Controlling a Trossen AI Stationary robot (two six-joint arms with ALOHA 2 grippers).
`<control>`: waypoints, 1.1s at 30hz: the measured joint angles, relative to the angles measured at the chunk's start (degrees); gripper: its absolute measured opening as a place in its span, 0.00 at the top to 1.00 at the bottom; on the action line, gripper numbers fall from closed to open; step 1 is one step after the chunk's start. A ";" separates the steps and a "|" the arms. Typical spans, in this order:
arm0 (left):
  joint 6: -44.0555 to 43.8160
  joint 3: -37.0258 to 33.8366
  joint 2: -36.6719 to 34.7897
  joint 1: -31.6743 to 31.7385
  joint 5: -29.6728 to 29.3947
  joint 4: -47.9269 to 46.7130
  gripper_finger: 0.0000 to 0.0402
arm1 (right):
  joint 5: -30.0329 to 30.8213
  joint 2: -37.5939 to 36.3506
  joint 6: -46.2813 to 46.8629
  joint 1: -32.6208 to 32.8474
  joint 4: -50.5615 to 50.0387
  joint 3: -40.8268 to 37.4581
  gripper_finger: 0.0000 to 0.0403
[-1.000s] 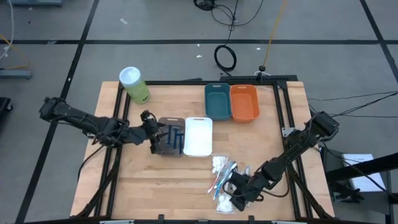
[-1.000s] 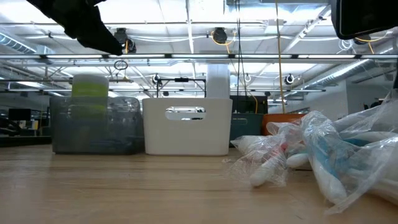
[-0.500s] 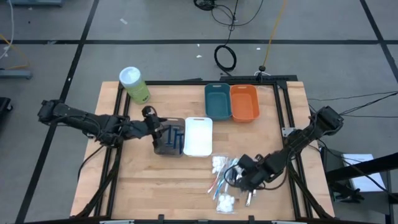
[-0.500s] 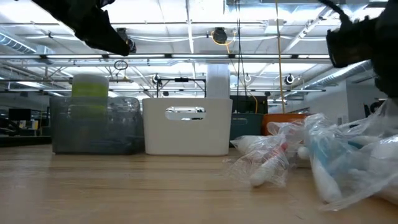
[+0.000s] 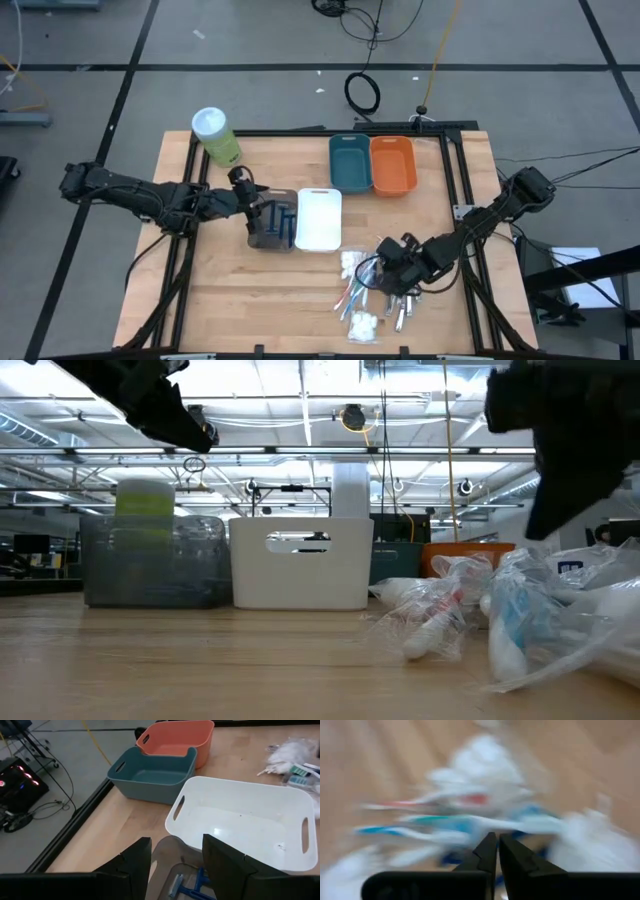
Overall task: Pick & Place Travel size toiletries
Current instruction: Put the blue razor into the black bin
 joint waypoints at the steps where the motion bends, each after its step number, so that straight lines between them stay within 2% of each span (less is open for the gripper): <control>1: 0.00 0.00 0.00 0.00 0.00 0.00 0.57 | -0.19 -0.01 -1.59 0.12 2.77 -0.13 0.96; 7: 0.31 0.00 0.00 0.00 0.00 -0.01 0.57 | -7.76 0.01 -8.92 -1.44 16.21 -2.00 0.85; 11: 0.41 0.00 0.00 0.00 0.00 0.00 0.57 | -8.83 0.01 -12.42 -2.86 16.75 -2.21 0.73; 14: 1.16 0.00 0.00 0.00 0.00 -0.02 0.57 | -9.03 -0.01 -9.80 -3.44 14.77 -2.21 0.68; 19: 1.14 0.00 0.00 0.00 -0.02 -0.02 0.57 | -14.85 0.01 2.30 -3.51 2.09 -2.23 0.68; 21: 1.11 0.00 0.00 0.00 -0.02 -0.02 0.57 | -15.33 0.01 5.18 -3.39 -0.61 -2.23 0.69; 30: 1.10 -0.04 0.00 0.00 -0.02 -0.02 0.57 | -14.81 0.95 6.15 -3.74 0.65 -3.09 0.69; 33: 1.05 -0.04 0.00 0.00 -0.02 0.00 0.57 | -14.88 2.03 6.36 -4.28 4.32 -5.36 0.69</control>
